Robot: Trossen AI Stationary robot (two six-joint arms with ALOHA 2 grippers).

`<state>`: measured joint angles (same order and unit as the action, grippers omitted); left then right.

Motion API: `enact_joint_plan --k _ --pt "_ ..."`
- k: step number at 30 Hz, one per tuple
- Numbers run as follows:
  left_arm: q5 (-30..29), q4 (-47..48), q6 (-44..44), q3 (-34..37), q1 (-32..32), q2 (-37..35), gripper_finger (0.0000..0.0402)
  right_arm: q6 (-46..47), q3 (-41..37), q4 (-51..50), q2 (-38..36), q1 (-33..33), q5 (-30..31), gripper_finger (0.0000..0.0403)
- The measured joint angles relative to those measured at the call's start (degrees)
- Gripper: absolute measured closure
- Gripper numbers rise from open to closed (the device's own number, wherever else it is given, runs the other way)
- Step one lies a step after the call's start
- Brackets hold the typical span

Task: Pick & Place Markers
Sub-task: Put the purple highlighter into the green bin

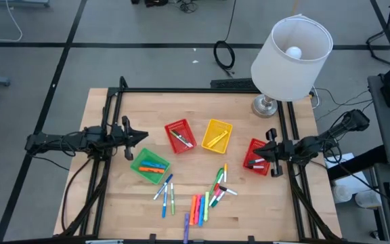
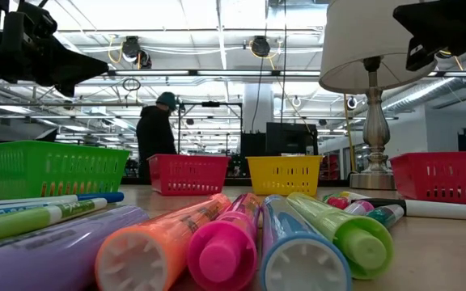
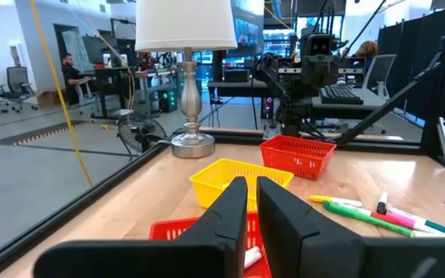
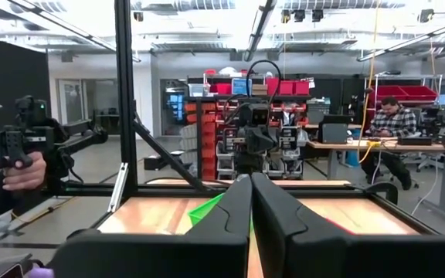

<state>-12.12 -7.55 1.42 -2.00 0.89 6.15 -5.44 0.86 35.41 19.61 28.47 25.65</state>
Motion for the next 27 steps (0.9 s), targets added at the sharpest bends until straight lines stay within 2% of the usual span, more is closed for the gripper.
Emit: enact_joint_plan --k 27 --pt "0.86 1.94 0.01 0.0 0.0 0.02 0.0366 -0.21 -0.02 1.27 1.49 0.0 0.02 0.0403"
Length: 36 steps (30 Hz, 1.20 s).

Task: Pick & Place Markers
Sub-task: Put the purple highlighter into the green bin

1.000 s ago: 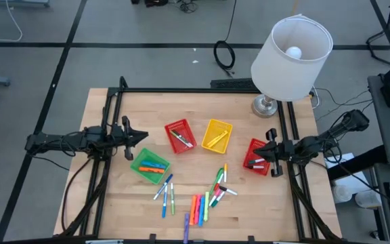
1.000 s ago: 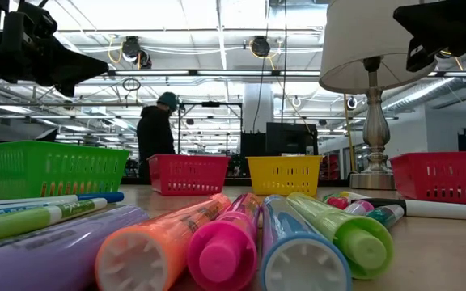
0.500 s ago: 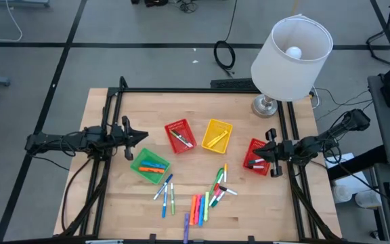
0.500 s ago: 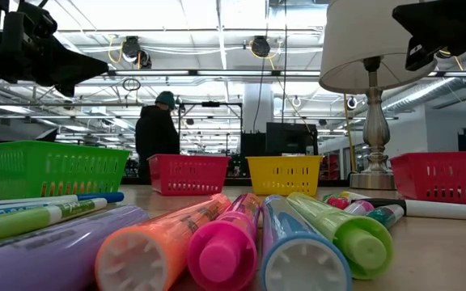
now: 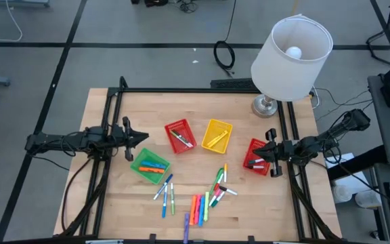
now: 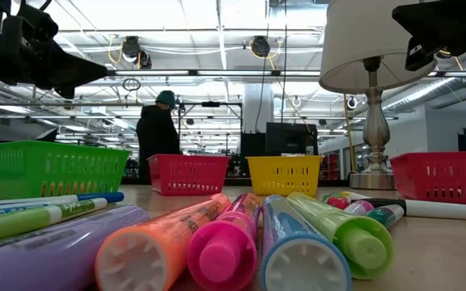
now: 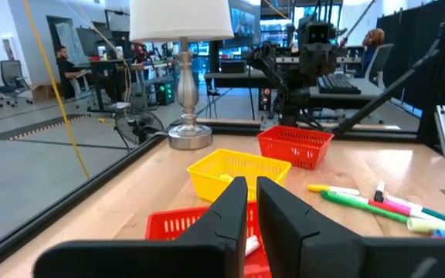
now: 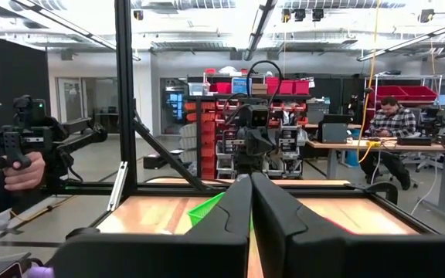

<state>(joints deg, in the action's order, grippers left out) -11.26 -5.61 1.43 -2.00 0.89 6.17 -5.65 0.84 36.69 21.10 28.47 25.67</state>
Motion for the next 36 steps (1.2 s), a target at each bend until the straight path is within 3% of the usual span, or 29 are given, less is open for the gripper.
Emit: enact_joint_plan --k 16,24,29,36 --pt "0.93 -0.2 -0.95 -0.08 0.0 -0.02 0.0366 0.01 0.0 0.15 0.0 0.0 -0.04 0.0403" --pt "0.92 8.98 -2.14 -5.12 0.0 1.98 0.0366 -0.68 0.0 1.7 0.46 0.0 -0.24 0.0403" --pt "0.73 8.65 -6.76 -6.38 0.0 4.72 0.0366 -2.32 0.0 1.7 0.46 0.0 -0.26 0.0403" --pt "-4.75 10.97 -16.95 -6.38 0.0 11.61 0.0366 -3.78 -0.04 1.72 0.46 0.0 -0.5 0.0403"
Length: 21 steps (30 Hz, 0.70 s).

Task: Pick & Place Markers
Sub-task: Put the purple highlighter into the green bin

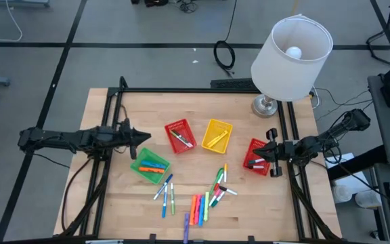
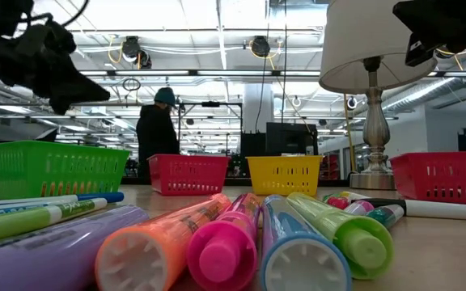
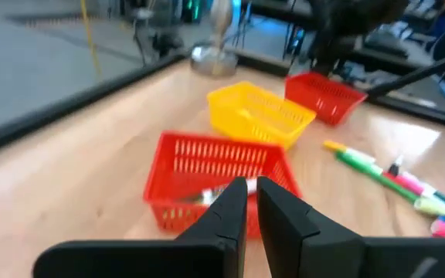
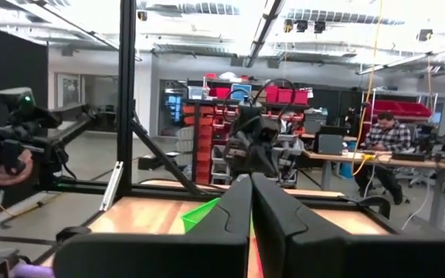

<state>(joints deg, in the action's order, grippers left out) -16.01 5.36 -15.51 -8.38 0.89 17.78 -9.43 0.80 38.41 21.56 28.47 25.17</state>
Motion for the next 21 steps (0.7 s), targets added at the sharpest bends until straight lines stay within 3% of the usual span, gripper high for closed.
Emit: enact_joint_plan --k 10,21 --pt "-0.66 -7.64 -4.56 0.02 0.06 11.96 0.0366 -9.07 0.0 3.18 -0.02 0.0 0.13 0.0403" --pt "-0.66 -21.33 -3.55 0.02 2.72 21.74 0.0366 -8.33 0.0 2.12 -0.02 0.0 0.23 0.0403"
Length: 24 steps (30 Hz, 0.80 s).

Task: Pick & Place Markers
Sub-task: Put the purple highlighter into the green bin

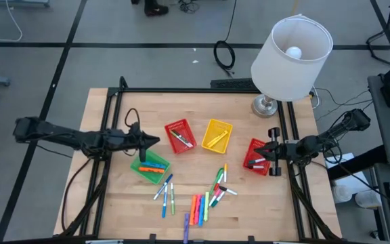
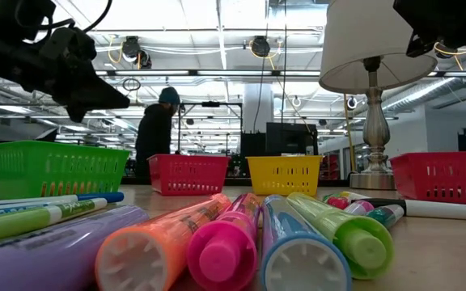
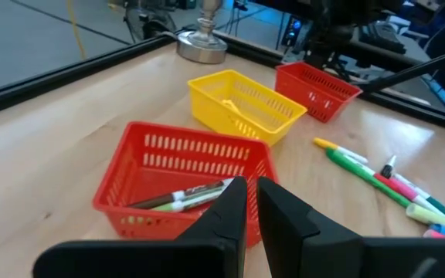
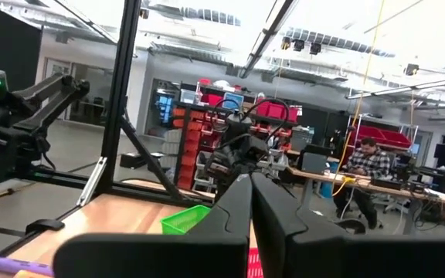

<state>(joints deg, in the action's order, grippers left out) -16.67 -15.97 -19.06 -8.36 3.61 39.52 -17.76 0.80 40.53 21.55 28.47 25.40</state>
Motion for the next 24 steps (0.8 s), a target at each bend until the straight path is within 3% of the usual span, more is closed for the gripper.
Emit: enact_joint_plan --k 8,12,17,24 --pt "0.07 -8.66 -0.64 -0.74 4.75 5.64 0.0366 -1.81 0.02 0.64 -0.01 0.0 0.01 0.0403" --pt "0.04 -7.49 -1.22 -4.33 8.04 9.16 0.0366 -1.11 0.02 0.75 0.02 0.01 0.01 0.0403" --pt "0.0 -0.02 -3.48 -13.59 14.28 18.49 0.0366 -0.98 0.06 1.51 0.02 0.01 0.01 0.0403" --pt "0.43 7.02 -0.93 -30.61 24.31 37.29 0.0366 -0.58 0.06 1.27 0.02 0.0 -0.02 0.0403"
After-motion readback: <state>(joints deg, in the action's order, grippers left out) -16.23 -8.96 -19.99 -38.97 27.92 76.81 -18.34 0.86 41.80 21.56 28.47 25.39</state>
